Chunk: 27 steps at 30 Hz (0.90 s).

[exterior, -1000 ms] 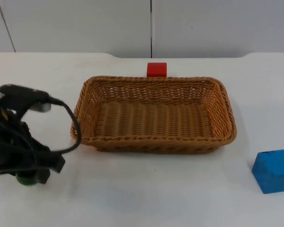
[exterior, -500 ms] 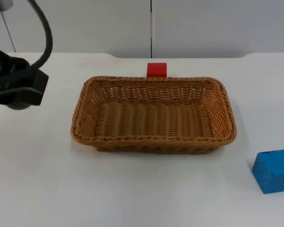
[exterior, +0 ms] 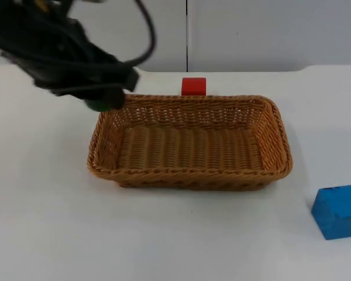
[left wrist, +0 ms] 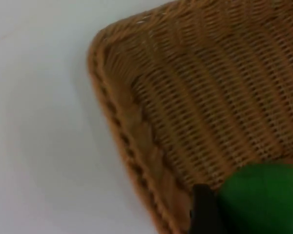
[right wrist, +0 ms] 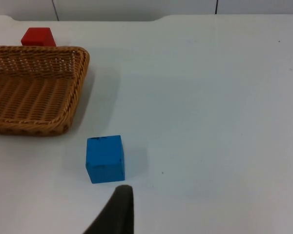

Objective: Place all geometric objects except the red cube into the basket.

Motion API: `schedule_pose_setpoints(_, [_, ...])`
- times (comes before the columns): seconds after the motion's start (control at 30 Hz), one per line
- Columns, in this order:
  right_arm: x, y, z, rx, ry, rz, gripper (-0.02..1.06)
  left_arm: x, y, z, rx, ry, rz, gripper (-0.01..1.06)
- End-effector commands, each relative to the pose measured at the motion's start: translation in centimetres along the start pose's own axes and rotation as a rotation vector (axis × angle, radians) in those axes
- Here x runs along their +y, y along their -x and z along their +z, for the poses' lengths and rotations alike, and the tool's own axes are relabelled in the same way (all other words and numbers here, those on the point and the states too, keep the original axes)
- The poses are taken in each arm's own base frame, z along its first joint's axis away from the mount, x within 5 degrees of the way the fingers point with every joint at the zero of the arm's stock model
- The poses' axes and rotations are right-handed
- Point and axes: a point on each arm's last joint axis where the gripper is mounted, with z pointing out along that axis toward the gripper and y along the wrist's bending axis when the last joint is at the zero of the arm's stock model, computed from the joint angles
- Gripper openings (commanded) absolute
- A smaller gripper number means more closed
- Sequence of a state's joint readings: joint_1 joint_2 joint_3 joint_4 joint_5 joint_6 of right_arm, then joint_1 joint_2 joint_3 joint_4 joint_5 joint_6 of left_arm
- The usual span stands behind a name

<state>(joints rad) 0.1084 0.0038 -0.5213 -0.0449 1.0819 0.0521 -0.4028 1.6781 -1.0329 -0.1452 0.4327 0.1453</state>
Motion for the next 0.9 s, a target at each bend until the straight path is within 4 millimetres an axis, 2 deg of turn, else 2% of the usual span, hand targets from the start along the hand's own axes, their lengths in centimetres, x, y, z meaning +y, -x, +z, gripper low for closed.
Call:
schedule_pose_setpoints(0.0, [0.0,-0.1,0.1,-0.001,-0.005,0.004,1.05,-0.6,1.0,1.9,0.026,-0.016,0.022,0.0])
schedule_pose_setpoints(0.07, [0.0,-0.1,0.1,-0.001,-0.005,0.004,1.05,-1.0,1.7,3.9,0.049,-0.023,0.046,0.0])
schedule_pose_setpoints(0.1, [0.0,-0.1,0.1,-0.001,-0.005,0.004,1.05,-1.0,1.7,3.9,0.049,-0.023,0.046,0.0])
schedule_pose_setpoints(0.2, [0.0,-0.1,0.1,-0.001,-0.005,0.004,1.05,-1.5,2.4,6.9,0.081,-0.033,0.069,0.0])
schedule_pose_setpoints(0.23, [0.0,-0.1,0.1,-0.001,-0.005,0.004,1.05,-1.5,2.4,6.9,0.081,-0.033,0.069,0.0])
schedule_pose_setpoints(0.27, [0.0,-0.1,0.1,-0.001,-0.005,0.004,1.05,-1.6,2.5,8.4,0.098,-0.036,0.077,0.0])
schedule_pose_setpoints(0.37, [0.0,-0.1,0.1,-0.001,-0.005,0.004,1.05,-2.0,2.4,10.9,0.133,-0.043,0.093,0.0])
schedule_pose_setpoints(0.4, [0.0,-0.1,0.1,-0.001,-0.005,0.004,1.05,-2.0,2.4,10.9,0.133,-0.043,0.093,0.0])
schedule_pose_setpoints(0.5, [0.0,-0.1,0.1,-0.001,-0.005,0.004,1.05,-2.1,1.9,12.6,0.165,-0.046,0.096,0.0])
schedule_pose_setpoints(0.53, [0.0,-0.1,0.1,-0.001,-0.005,0.004,1.05,-2.1,1.7,12.9,0.175,-0.047,0.093,0.03])
schedule_pose_setpoints(0.6, [0.0,-0.1,0.1,-0.001,-0.006,0.003,1.05,-2.1,1.7,12.9,0.175,-0.048,0.091,0.05])
schedule_pose_setpoints(0.63, [0.0,-0.1,0.1,-0.001,-0.006,0.003,1.05,-2.1,1.6,13.0,0.177,-0.048,0.091,0.11])
schedule_pose_setpoints(0.67, [0.0,-0.1,0.1,-0.001,-0.006,0.003,1.05,-2.1,1.6,13.0,0.177,-0.049,0.088,0.27])
schedule_pose_setpoints(0.7, [0.0,-0.1,0.1,-0.001,-0.008,0.002,1.05,-2.1,1.6,13.0,0.177,-0.051,0.083,0.38])
schedule_pose_setpoints(0.73, [0.0,-0.1,0.1,-0.001,-0.008,0.002,1.05,-2.1,1.6,13.0,0.177,-0.051,0.083,0.38])
schedule_pose_setpoints(0.83, [0.0,-0.1,0.1,-0.001,-0.008,0.002,1.05,-2.3,1.4,12.8,0.201,-0.069,0.049,0.84])
schedule_pose_setpoints(0.87, [0.0,-0.1,0.1,-0.001,-0.008,0.002,1.05,-2.4,1.3,12.7,0.217,-0.074,0.046,0.96])
